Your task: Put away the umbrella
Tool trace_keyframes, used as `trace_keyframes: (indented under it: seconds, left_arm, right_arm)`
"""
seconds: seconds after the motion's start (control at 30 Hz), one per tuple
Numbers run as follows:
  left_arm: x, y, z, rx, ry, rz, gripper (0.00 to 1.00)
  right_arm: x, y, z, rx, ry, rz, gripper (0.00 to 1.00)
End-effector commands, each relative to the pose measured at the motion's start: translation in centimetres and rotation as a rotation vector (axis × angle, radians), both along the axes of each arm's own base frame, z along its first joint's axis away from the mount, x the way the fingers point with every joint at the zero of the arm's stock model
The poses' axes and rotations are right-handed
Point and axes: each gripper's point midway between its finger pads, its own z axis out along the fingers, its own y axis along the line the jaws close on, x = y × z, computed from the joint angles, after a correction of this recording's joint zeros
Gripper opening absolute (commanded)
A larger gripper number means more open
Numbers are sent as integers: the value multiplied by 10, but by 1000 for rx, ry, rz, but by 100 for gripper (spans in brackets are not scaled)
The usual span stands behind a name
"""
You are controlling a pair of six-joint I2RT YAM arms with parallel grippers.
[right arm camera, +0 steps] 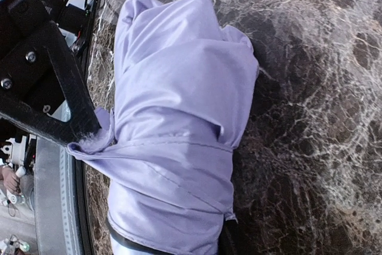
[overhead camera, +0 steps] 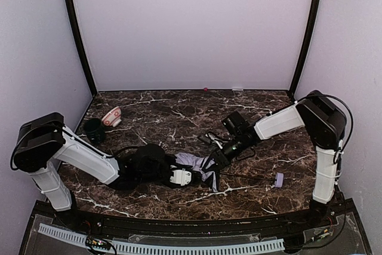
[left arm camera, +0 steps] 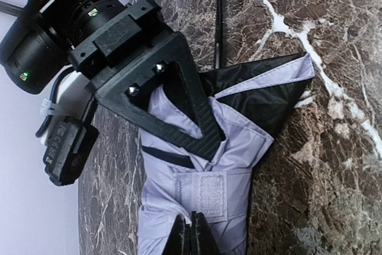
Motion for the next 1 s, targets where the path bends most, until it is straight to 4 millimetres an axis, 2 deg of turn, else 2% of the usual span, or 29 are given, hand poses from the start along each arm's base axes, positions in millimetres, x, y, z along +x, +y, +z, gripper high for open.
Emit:
trace_keyframes:
  seconds: [0.0,0.2,0.3,0.37,0.47,0.53,0.57,0.63,0.77,0.97]
  left_arm:
    - [-34,9,-57,186,129,-96,0]
    - [-33,15,-77,266,141,-93,0]
    - [-32,21,-90,317,140,-89,0]
    - [-31,21,-91,322,135,-82,0]
    - [-29,19,-87,304,142,-78,0]
    - [-27,19,-86,300,138,-78,0]
    - [-26,19,-86,301,127,-76,0]
    - [-20,15,-79,277,93,-65,0]
    - [-16,1,-57,194,46,-80,0]
    - [-8,8,-83,299,16,-64,0]
  right_arm:
    - [51,-23,-16,-82,-36,-220,37]
    - [42,-24,3,-40,-9,-220,53]
    - [39,-24,10,-32,-2,-220,56]
    - [37,-24,14,-35,12,-214,59]
    - [34,-30,19,-64,-4,-207,69]
    - [31,-32,24,-56,-29,-189,67]
    - [29,-31,25,-43,-26,-181,61]
    - [26,-27,23,-24,6,-171,54]
    - [19,-18,1,-56,31,-139,63]
    - [21,-19,-13,-69,-25,-127,64]
